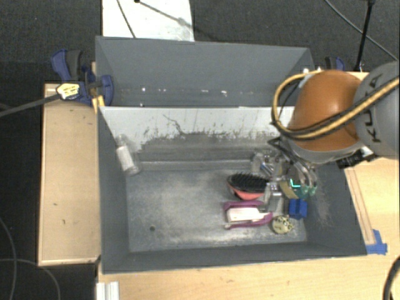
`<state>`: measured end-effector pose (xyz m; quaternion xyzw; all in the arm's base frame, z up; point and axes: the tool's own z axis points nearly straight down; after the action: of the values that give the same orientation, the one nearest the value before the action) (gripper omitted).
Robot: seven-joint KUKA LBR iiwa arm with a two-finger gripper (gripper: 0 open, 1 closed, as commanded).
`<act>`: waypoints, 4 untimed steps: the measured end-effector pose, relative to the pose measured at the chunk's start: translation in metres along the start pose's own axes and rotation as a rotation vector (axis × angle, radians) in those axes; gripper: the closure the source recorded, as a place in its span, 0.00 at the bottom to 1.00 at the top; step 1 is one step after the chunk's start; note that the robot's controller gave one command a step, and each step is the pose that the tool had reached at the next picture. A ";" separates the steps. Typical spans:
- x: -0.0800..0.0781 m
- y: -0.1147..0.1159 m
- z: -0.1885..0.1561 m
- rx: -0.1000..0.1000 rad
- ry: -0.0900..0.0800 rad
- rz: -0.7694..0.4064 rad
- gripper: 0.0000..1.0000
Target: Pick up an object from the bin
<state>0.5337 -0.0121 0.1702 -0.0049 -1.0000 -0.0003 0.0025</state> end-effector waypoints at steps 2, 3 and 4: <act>-0.021 -0.017 0.095 0.000 -0.015 -0.055 0.00; -0.020 -0.017 0.093 -0.001 -0.008 -0.053 1.00; -0.021 -0.017 0.095 0.000 -0.013 -0.053 0.00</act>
Offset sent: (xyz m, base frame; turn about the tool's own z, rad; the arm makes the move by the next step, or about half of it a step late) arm 0.0060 -0.0253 -0.0901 0.2483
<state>0.5537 -0.0293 0.0751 0.0217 -0.9998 -0.0006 -0.0042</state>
